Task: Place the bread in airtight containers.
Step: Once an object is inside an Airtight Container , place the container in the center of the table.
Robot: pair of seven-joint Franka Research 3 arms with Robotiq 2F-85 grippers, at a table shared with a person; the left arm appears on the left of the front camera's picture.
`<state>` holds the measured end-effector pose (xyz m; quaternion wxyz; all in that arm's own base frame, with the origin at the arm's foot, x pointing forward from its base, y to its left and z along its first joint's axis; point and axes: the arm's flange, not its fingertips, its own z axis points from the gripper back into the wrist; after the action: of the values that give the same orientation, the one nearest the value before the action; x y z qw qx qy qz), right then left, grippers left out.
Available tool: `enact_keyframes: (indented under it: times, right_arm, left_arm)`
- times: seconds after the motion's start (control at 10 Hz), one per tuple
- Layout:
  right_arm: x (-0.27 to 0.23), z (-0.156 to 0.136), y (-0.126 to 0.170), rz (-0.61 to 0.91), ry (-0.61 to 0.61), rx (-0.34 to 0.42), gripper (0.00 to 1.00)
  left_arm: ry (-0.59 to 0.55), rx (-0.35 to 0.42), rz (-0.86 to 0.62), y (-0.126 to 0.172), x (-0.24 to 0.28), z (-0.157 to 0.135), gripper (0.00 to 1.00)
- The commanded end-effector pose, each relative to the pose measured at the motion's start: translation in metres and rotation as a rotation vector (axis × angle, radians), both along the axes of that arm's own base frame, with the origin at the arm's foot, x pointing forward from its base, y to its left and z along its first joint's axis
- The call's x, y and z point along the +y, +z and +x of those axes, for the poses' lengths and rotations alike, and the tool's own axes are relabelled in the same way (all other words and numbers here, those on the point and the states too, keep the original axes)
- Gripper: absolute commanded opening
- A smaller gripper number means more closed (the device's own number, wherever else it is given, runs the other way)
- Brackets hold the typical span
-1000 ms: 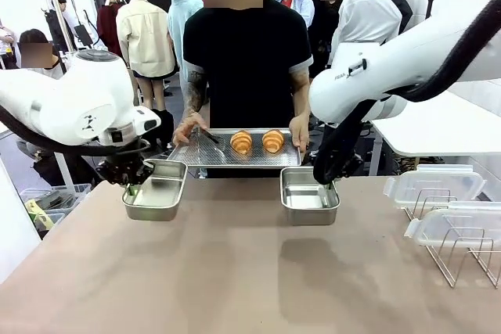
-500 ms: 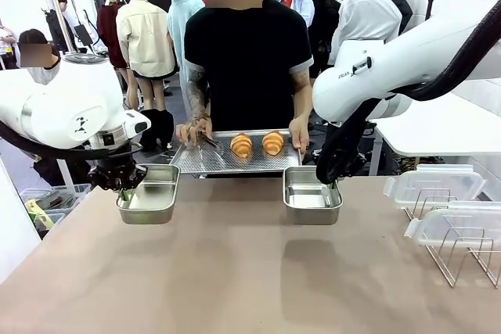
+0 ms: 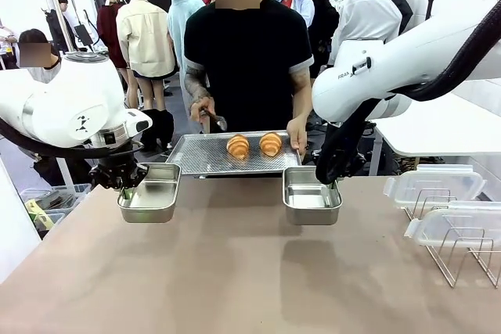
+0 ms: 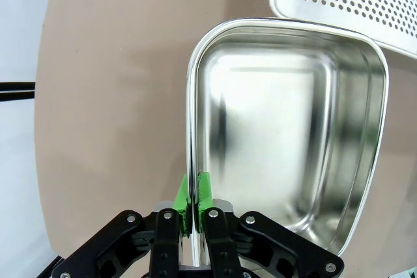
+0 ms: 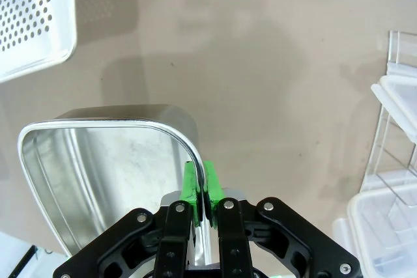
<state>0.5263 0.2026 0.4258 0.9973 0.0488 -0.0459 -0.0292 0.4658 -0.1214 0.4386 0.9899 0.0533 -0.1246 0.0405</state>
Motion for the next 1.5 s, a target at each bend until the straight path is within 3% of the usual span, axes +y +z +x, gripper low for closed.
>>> enact_keyframes:
  times: [0.0,1.4]
  right_arm:
    - [0.0009,0.0029,0.0016,0.002,0.008,-0.005,0.00]
    - [0.0009,0.0029,0.0016,0.002,0.008,-0.005,0.00]
  left_arm:
    - [-0.005,-0.013,0.019,0.0049,0.0014,0.0018,0.00]
    - [-0.005,-0.013,0.019,0.0049,0.0014,0.0018,0.00]
